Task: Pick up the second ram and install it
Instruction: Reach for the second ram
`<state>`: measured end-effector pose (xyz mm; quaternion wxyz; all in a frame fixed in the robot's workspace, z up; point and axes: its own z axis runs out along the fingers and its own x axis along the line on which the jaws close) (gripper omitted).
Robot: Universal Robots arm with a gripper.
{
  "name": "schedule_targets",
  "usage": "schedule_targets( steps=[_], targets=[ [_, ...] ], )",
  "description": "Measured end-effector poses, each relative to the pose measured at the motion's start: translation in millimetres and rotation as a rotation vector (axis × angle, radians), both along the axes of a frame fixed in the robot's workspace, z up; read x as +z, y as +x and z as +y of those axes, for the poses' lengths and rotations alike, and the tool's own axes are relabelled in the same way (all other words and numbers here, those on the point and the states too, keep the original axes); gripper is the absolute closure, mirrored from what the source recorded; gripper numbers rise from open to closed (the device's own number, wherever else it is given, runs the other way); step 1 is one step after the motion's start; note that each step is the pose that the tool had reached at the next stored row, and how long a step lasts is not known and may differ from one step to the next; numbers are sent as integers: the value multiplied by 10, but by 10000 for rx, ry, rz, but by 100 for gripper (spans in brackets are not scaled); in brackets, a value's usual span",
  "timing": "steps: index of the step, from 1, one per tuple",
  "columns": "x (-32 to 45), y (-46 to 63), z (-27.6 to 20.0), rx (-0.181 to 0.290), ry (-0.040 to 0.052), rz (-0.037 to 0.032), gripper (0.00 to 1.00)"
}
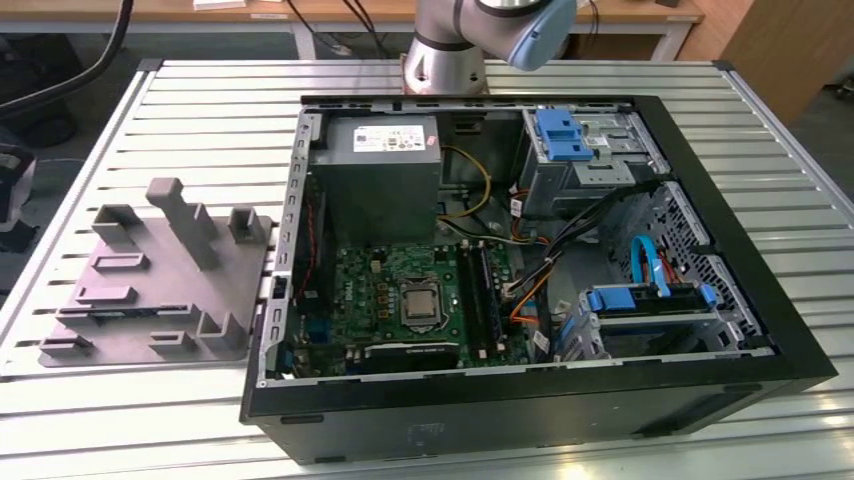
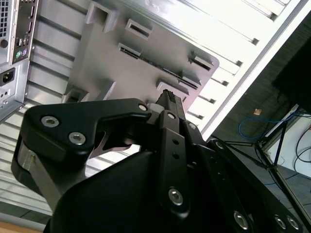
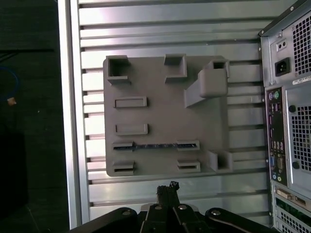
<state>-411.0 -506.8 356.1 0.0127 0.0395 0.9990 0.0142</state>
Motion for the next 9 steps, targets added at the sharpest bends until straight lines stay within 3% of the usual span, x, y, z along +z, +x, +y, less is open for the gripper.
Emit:
schedule_targets(
  steps=[9],
  targets=[
    [-122, 0, 0, 0, 1, -1, 90]
  ],
)
